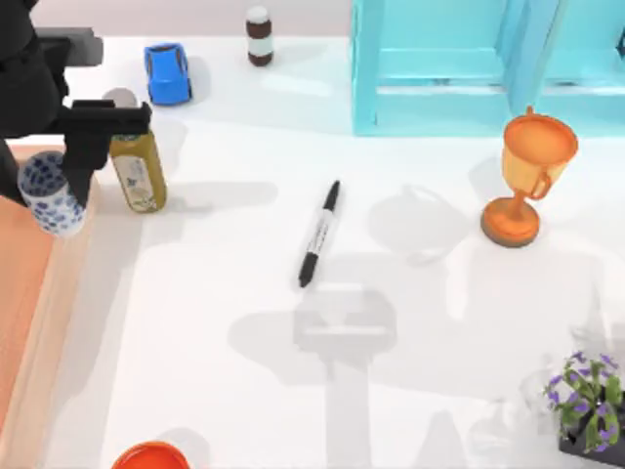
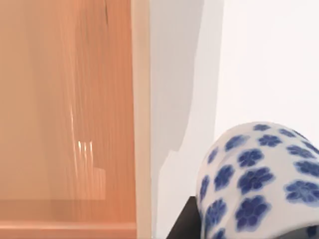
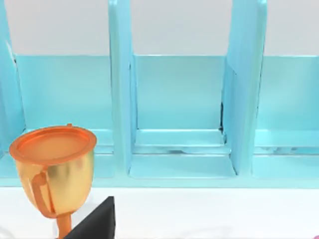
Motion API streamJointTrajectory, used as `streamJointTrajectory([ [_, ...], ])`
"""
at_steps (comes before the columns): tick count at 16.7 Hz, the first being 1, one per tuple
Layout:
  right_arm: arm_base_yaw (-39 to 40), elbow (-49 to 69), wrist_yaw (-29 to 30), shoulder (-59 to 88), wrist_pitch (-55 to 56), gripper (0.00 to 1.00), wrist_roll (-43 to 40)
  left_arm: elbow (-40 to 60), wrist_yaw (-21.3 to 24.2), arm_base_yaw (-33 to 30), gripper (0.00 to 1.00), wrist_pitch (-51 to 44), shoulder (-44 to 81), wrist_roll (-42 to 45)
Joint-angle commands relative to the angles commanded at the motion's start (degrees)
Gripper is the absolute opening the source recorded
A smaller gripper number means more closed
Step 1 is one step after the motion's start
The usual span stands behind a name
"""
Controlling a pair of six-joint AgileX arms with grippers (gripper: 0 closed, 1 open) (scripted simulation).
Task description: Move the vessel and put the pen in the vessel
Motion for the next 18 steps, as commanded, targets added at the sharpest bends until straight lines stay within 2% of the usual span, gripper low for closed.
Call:
streamJointTrajectory([
  [6,0.0,0.0,0.0,0.0,0.0,1.0,0.0,-0.8,0.1,-0.2,0.0,1.1,1.0,-0.8],
  [13,0.0,0.0,0.0,0.0,0.0,1.0,0.0,-6.2,0.3,-9.7,0.0,16.0,9.5,-9.7],
  [18,0.0,0.0,0.0,0.0,0.0,1.0,0.0,-6.6,0.3,-10.5,0.0,17.1,10.4,-10.3],
])
